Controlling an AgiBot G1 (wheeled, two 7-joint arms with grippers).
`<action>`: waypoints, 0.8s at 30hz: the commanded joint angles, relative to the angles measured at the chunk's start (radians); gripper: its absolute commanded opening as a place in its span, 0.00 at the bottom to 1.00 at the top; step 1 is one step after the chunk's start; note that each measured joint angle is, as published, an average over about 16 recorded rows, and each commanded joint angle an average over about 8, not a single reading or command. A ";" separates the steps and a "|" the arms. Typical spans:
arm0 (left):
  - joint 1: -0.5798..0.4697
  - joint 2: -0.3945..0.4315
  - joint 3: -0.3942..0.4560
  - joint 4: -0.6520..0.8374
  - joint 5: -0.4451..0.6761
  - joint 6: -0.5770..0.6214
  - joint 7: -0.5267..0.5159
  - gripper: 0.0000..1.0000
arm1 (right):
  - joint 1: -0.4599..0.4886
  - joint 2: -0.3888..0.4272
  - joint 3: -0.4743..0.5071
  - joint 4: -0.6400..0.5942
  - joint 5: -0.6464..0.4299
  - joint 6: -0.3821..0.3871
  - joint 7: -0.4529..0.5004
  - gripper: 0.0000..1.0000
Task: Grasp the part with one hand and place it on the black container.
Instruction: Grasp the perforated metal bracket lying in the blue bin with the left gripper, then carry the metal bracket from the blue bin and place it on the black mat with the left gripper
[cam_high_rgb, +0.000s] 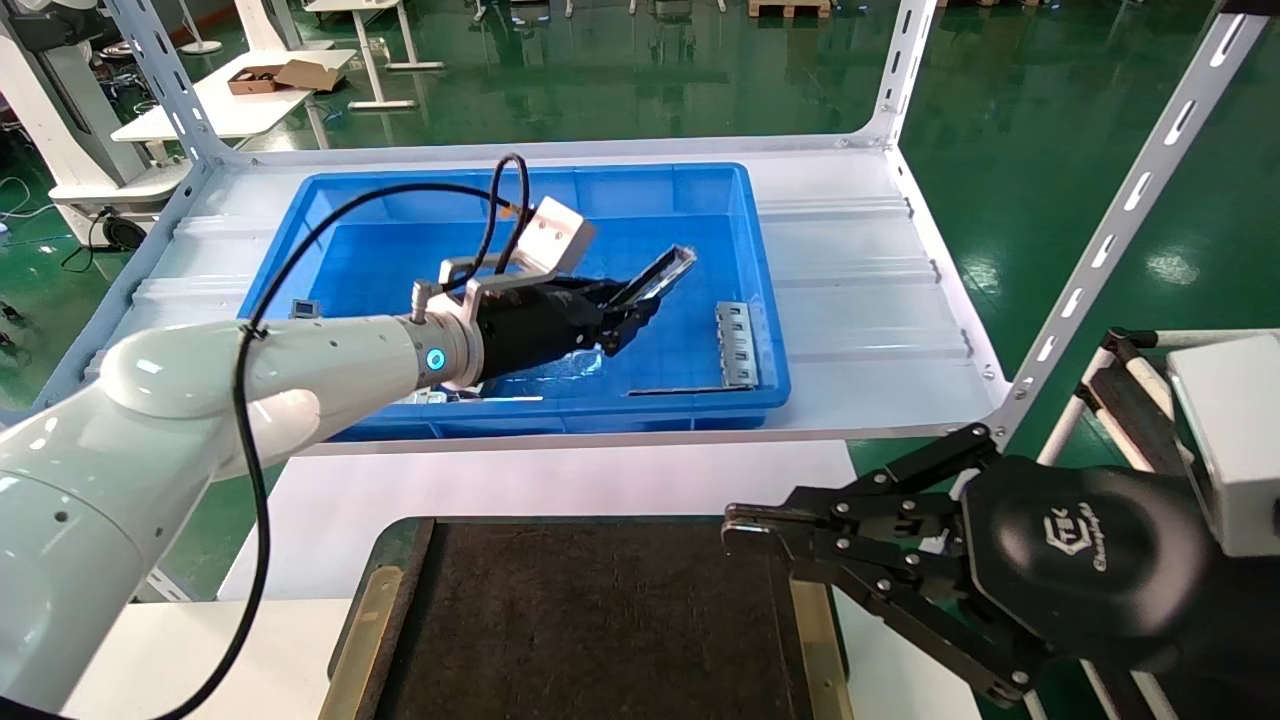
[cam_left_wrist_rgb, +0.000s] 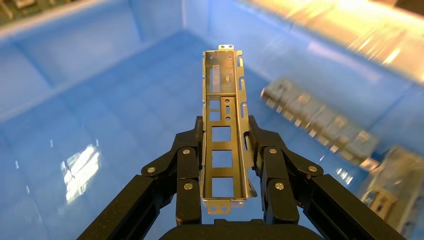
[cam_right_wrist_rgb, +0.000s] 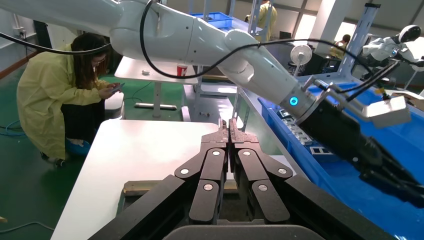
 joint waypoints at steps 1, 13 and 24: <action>-0.008 -0.006 -0.009 -0.001 -0.019 0.020 0.021 0.00 | 0.000 0.000 0.000 0.000 0.000 0.000 0.000 0.00; 0.018 -0.193 -0.066 -0.180 -0.121 0.313 0.096 0.00 | 0.000 0.000 0.000 0.000 0.000 0.000 0.000 0.00; 0.102 -0.365 -0.069 -0.491 -0.147 0.387 0.024 0.00 | 0.000 0.000 0.000 0.000 0.000 0.000 0.000 0.00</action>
